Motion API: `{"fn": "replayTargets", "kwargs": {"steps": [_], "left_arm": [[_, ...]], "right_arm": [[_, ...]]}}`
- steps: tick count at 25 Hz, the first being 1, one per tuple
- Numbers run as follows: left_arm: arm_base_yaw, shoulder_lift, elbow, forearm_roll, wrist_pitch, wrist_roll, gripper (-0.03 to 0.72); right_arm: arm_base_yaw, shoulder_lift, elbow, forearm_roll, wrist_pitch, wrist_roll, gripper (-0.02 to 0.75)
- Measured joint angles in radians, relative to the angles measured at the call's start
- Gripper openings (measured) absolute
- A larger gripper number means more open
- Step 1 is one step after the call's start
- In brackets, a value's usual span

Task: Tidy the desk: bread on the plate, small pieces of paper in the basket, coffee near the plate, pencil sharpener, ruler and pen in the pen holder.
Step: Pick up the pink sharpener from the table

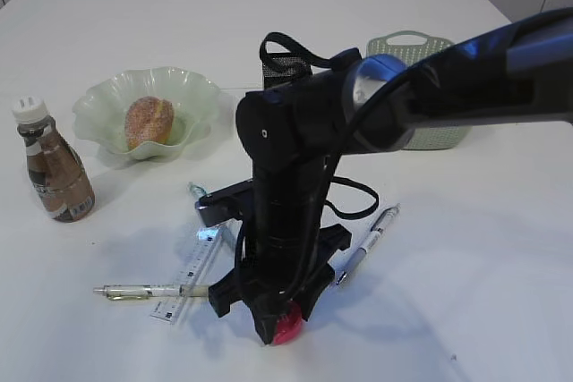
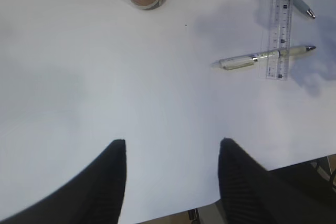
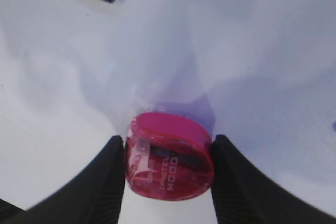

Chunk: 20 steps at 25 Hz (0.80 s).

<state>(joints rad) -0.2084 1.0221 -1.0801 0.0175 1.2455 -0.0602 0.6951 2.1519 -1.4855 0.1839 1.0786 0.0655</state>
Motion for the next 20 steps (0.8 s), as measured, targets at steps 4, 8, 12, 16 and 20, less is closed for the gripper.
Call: {"fn": "replayTargets", "kwargs": {"steps": [4, 8, 12, 16, 20], "left_arm": [[0.0, 0.0, 0.0, 0.0, 0.0, 0.0, 0.394], [0.0, 0.0, 0.0, 0.0, 0.0, 0.0, 0.394], [0.0, 0.0, 0.0, 0.002, 0.0, 0.0, 0.394], [0.0, 0.0, 0.0, 0.002, 0.0, 0.0, 0.394], [0.0, 0.0, 0.0, 0.002, 0.0, 0.0, 0.394]], "right_arm": [[0.0, 0.002, -0.056, -0.036, 0.055, 0.0, 0.368], [0.0, 0.002, -0.09, -0.053, 0.092, 0.0, 0.368], [0.0, 0.004, -0.131, -0.055, 0.108, 0.0, 0.368], [0.0, 0.004, -0.2, -0.072, 0.117, 0.006, 0.368], [0.0, 0.004, -0.258, -0.107, 0.12, 0.016, 0.368]]}}
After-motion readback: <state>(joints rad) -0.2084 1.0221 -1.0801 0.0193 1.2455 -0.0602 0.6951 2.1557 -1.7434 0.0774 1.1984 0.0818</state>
